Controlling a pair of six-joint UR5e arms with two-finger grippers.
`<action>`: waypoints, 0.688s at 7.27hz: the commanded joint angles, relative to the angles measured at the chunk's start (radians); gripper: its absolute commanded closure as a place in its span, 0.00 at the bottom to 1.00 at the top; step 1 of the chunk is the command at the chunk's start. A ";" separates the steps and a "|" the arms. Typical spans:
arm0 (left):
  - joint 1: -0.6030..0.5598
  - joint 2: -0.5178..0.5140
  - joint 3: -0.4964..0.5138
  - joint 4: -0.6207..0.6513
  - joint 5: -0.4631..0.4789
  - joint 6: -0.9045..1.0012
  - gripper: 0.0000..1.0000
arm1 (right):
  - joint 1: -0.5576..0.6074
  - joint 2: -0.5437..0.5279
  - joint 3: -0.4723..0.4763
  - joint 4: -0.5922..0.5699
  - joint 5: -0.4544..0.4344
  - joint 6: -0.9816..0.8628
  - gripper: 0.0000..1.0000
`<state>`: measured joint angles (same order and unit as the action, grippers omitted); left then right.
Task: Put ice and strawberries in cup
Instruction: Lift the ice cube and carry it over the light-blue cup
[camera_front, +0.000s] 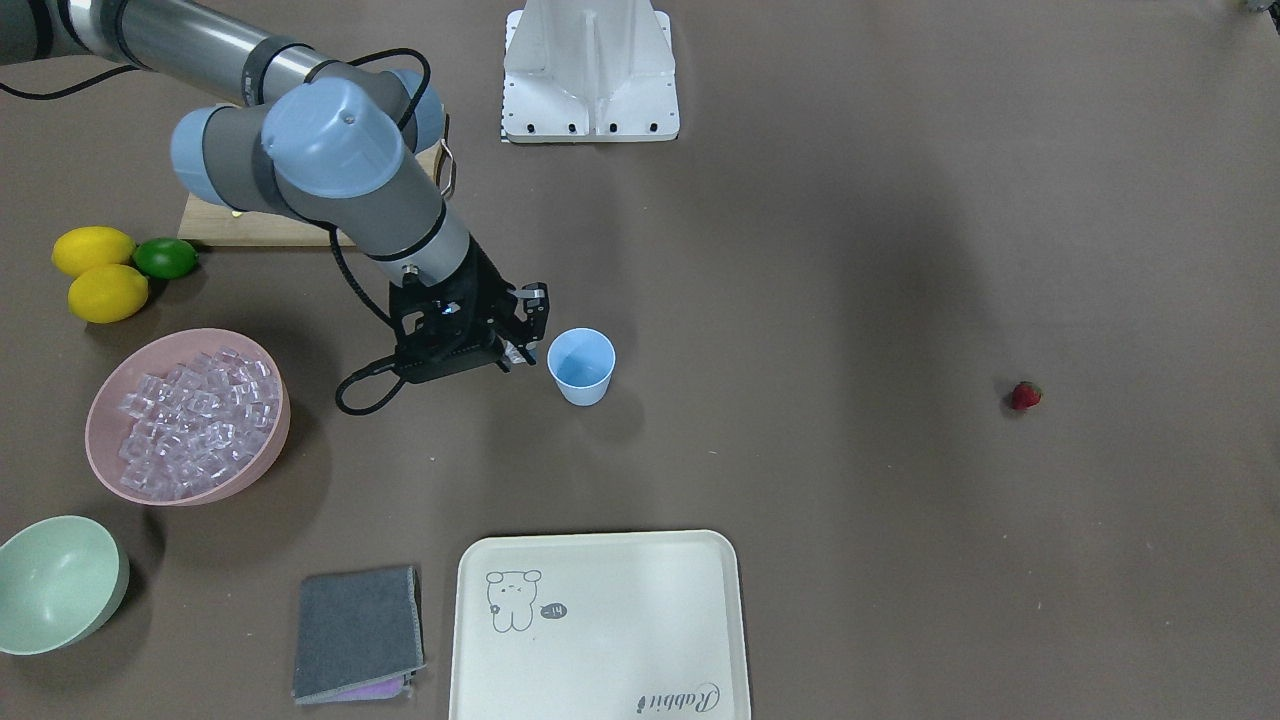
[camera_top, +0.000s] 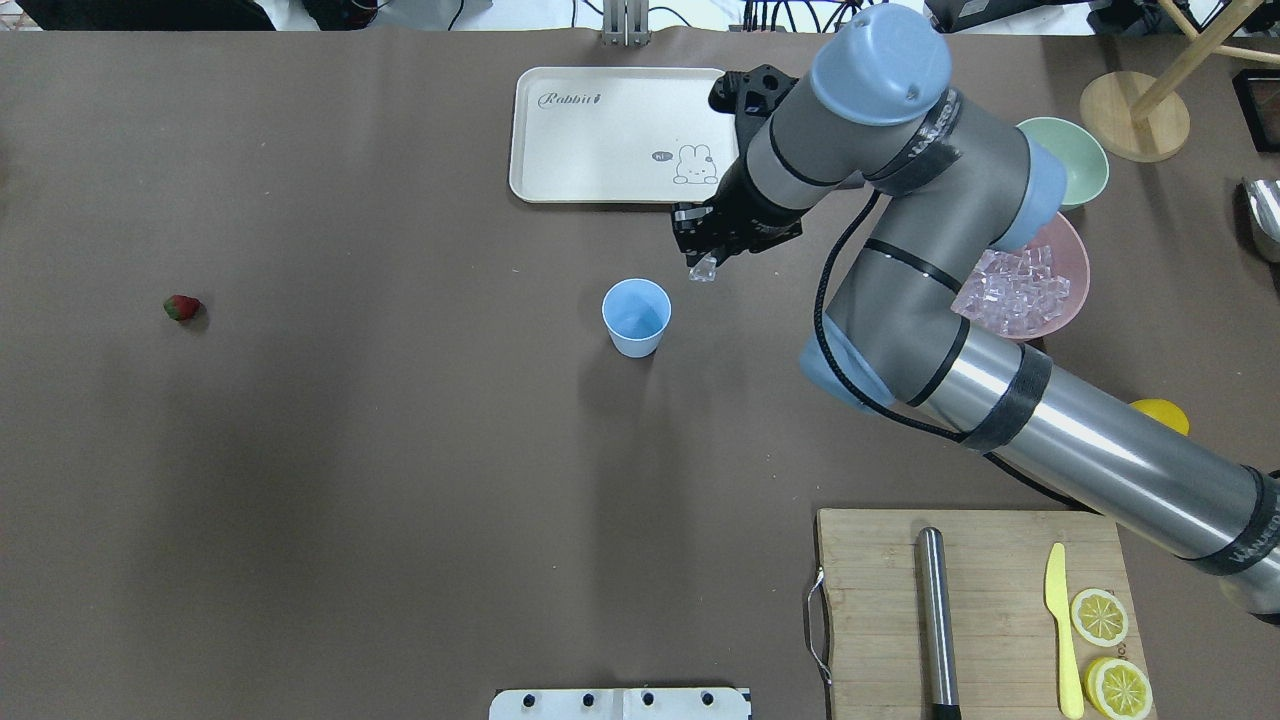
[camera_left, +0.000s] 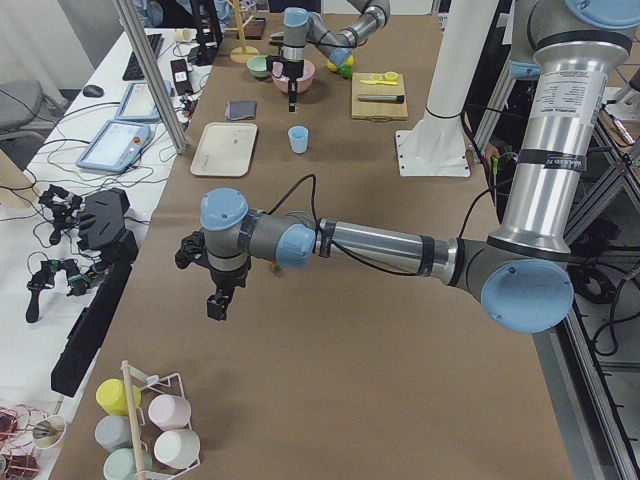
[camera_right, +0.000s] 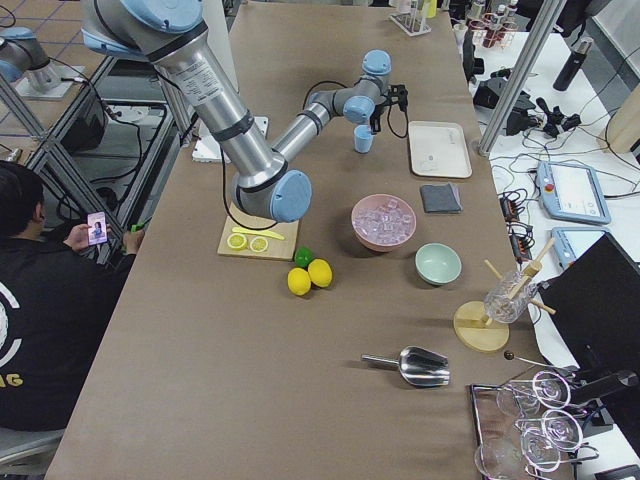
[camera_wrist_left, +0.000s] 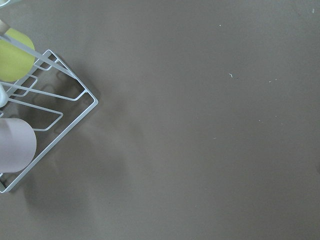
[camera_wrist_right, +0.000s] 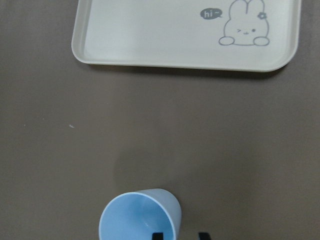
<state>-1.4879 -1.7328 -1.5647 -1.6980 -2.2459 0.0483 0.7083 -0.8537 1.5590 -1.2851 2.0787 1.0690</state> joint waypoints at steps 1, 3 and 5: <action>0.000 -0.010 0.002 0.004 0.000 -0.001 0.02 | -0.059 0.022 -0.008 0.004 -0.067 0.028 1.00; 0.000 -0.007 0.003 0.004 0.000 0.001 0.02 | -0.063 0.025 -0.011 0.007 -0.077 0.023 1.00; 0.000 -0.007 0.003 0.006 0.000 0.001 0.02 | -0.069 0.030 -0.026 0.010 -0.100 0.022 1.00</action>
<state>-1.4879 -1.7396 -1.5619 -1.6932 -2.2458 0.0490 0.6451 -0.8270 1.5414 -1.2766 1.9971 1.0916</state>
